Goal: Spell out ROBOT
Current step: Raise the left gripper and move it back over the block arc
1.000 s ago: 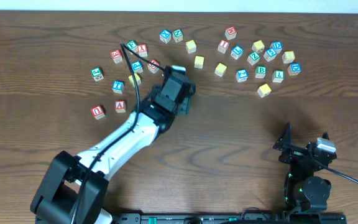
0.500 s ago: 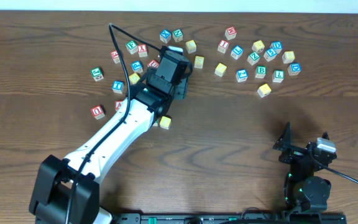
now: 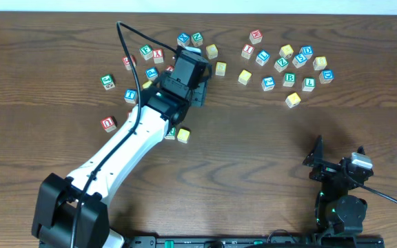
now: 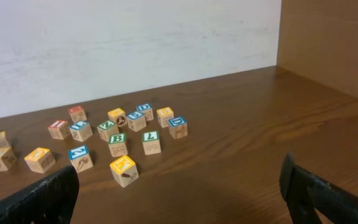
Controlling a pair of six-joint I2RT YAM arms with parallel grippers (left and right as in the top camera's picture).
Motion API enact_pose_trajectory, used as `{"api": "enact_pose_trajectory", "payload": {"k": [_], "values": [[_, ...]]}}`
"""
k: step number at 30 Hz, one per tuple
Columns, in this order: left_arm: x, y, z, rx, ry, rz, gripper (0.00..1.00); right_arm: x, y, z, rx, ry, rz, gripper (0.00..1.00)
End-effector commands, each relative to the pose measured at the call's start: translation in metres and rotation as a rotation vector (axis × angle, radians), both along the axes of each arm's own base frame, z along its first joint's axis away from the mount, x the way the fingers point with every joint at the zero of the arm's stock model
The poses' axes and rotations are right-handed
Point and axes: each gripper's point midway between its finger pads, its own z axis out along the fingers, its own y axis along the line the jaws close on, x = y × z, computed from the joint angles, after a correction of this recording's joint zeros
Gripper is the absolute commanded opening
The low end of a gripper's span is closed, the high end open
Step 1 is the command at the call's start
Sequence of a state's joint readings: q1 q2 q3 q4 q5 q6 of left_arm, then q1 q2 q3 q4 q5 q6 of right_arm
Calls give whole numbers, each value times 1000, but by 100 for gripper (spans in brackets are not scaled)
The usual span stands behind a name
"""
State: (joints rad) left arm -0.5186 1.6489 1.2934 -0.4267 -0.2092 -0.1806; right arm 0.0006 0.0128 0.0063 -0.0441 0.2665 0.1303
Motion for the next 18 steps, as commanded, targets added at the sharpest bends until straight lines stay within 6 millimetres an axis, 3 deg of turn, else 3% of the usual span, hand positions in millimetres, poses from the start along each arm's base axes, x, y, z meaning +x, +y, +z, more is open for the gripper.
{"api": "enact_pose_trajectory", "payload": {"k": [1,18], "values": [[10,11,10,13,-17,23,69,0,1,-1,13,2,2,99],[11,27,18,90,-20,45,70,0,1,-1,13,2,1,99]]}}
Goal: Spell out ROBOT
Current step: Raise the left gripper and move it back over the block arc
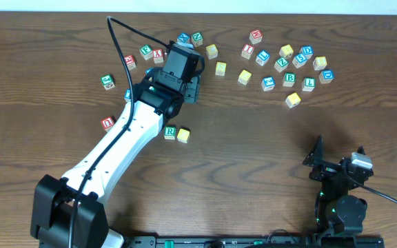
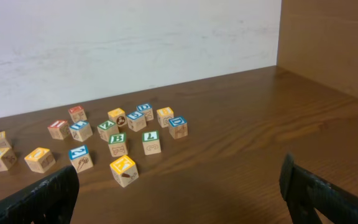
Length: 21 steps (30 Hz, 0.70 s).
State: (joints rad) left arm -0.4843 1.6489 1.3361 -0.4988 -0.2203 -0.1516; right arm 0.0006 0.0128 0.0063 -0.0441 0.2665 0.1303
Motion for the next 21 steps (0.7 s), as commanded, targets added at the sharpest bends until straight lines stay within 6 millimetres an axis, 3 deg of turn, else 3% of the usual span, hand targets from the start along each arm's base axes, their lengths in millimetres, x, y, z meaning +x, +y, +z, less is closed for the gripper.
{"api": "enact_pose_trajectory", "payload": {"k": [1,8,15,21], "values": [[9,12,12,61,-45,35,75,0,1,-1,13,2,1,99],[17,38,13,72,-44,95,79,-4,-12,0,-2,0,-79,99],[23,72,10,60,-12,122,83,-4,-12,0,-1,-1,-77,99],[28,92,20,23,-33,154,84,-4,-12,0,-1,-2,-77,99]]}}
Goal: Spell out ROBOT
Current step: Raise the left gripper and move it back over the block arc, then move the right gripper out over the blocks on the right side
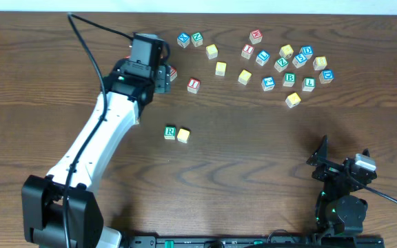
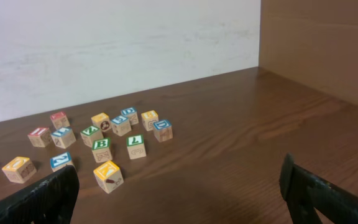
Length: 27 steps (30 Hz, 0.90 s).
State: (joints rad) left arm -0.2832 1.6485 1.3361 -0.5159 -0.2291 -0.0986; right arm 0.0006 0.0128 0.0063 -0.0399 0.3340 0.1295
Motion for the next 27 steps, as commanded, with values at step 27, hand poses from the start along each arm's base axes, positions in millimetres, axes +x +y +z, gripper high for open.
{"api": "enact_pose_trajectory", "payload": {"k": [27], "values": [[5,8,25,-1,-51,-26,96,-1,74,84,79,-323,446,99]]}}
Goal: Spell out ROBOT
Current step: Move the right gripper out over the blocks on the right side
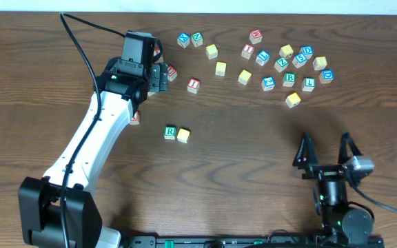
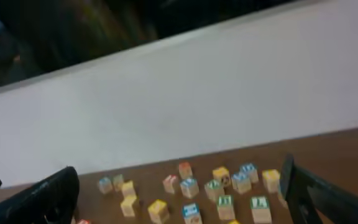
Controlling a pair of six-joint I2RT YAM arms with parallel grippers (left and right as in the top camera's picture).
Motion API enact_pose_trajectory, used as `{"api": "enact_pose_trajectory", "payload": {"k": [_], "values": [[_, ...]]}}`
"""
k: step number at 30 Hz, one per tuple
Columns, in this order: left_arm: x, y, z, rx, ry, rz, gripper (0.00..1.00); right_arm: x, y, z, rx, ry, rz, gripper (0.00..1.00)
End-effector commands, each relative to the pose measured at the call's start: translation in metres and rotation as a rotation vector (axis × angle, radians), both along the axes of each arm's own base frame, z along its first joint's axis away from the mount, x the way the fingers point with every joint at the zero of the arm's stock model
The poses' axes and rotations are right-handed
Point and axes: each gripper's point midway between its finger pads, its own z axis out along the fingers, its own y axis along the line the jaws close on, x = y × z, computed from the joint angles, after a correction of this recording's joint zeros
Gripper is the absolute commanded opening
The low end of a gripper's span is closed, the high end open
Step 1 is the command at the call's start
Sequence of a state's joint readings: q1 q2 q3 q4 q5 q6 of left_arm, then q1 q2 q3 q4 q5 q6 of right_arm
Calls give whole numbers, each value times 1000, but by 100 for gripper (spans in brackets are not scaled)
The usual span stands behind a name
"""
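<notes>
Lettered wooden blocks lie scattered along the far side of the table. A green R block (image 1: 170, 131) and a yellow block (image 1: 183, 135) sit side by side nearer the middle. My left gripper (image 1: 158, 74) is over the far-left blocks, next to a red block (image 1: 171, 71); how its jaws stand does not show. My right gripper (image 1: 323, 147) is raised at the near right, open and empty, pointing at the far blocks. In the blurred right wrist view the right gripper (image 2: 179, 190) frames the right-hand cluster of blocks (image 2: 225, 186).
A red I block (image 1: 194, 84) lies alone right of the left gripper. Another red block (image 1: 135, 118) peeks out beside the left arm (image 1: 95, 138). A yellow block (image 1: 293, 100) sits nearest the right gripper. A white wall (image 2: 185, 106) backs the table.
My right gripper has lifted and turned towards the far blocks; its view now looks higher and is blurred. The left gripper has shifted slightly left over the far-left blocks.
At first my left gripper was over the middle-left blocks, the arm covering the R block. It then stood further left, with the R and yellow blocks in view. Later it was at the far-left cluster, a red I block showing behind it. The right gripper stayed open and has now risen.
</notes>
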State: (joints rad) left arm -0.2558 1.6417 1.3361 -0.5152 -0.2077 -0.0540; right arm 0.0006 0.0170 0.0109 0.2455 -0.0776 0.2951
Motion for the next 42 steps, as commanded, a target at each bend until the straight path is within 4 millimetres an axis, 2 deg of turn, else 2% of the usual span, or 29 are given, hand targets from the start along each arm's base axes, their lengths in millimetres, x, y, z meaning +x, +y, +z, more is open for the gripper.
{"api": "enact_pose_trajectory", "payload": {"k": [1,4,8,12,15,17,19,21,24,27,29,35,38,42], "values": [[4,0,23,-12,-53,-7,96,-3,2,17,-54,-13,-6,99],[4,0,23,-12,-53,-7,96,4,-1,20,-117,87,-32,99],[4,0,23,-12,-53,-7,96,28,0,35,-180,227,-27,99],[4,0,23,-12,-52,-7,96,71,7,58,-246,346,13,99],[4,0,23,-9,-52,-10,96,110,7,66,-279,471,28,99],[4,0,23,-7,-52,-12,96,132,7,65,-281,565,41,99],[4,0,23,-4,-51,-15,96,153,7,55,-283,692,58,99],[4,0,23,-4,-51,-15,96,165,8,42,-299,796,77,99],[4,0,23,4,-50,-24,96,174,7,21,-298,914,91,99],[4,0,23,8,-50,-29,96,182,15,1,-278,954,142,99],[4,0,23,8,-50,-28,96,183,19,-1,-290,953,167,99],[4,0,23,8,-50,-28,96,183,16,-3,-286,964,148,90],[4,0,23,8,-50,-28,96,185,4,-10,-258,996,66,94],[4,0,23,8,-50,-28,96,191,3,-28,-251,1047,60,96]]}}
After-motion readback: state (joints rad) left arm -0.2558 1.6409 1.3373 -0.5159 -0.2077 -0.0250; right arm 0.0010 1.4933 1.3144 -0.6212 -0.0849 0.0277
